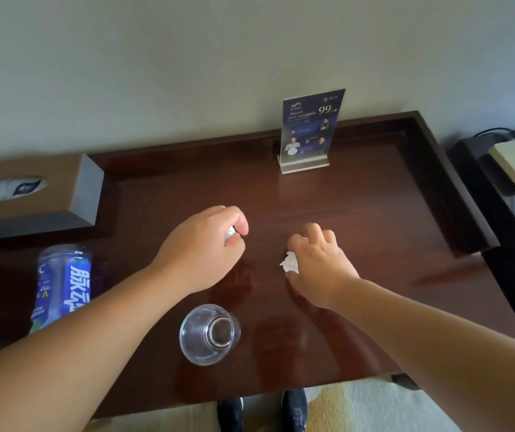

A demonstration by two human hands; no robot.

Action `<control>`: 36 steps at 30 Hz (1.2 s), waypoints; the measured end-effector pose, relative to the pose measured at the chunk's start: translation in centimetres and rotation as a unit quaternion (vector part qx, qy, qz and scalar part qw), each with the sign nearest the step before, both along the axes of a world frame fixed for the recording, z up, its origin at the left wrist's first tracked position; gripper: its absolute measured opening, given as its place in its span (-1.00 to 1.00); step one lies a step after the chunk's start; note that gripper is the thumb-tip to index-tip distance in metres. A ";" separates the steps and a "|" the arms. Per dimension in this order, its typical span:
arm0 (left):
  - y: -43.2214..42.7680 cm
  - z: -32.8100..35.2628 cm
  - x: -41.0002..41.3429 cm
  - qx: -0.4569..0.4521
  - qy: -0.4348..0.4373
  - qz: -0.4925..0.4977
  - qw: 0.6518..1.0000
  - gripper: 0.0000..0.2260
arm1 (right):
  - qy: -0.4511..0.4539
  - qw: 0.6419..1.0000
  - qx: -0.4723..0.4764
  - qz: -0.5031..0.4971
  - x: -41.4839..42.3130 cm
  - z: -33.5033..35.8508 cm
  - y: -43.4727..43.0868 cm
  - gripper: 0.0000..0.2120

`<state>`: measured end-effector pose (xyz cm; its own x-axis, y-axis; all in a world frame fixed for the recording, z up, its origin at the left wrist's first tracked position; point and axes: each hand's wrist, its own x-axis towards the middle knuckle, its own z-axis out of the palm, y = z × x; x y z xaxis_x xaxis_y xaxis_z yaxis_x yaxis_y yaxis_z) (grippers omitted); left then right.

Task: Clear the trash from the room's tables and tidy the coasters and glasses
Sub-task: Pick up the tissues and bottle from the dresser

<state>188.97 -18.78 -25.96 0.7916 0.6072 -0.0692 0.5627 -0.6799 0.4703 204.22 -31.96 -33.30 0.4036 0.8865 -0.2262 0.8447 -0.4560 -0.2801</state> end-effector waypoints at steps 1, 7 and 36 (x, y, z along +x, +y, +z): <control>0.0 -0.1 0.0 0.000 -0.001 0.001 1.000 -0.85 | -0.012 1.000 -0.001 0.001 0.0 -0.3 -0.1 -0.70; -0.4 0.1 -0.2 -0.005 0.004 0.015 1.000 -0.85 | 0.046 0.999 -0.023 -0.018 0.1 -0.3 0.0 -0.89; -1.9 13.7 -9.1 -0.128 -0.410 0.206 0.879 -0.66 | 0.611 0.777 0.139 0.059 -12.8 22.4 7.0 -0.65</control>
<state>179.90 -20.67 -12.30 0.3552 0.9020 0.2454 0.1367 -0.3098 0.9409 191.43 -24.93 -10.86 -0.0487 0.9842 -0.1702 -0.0974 -0.1743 -0.9799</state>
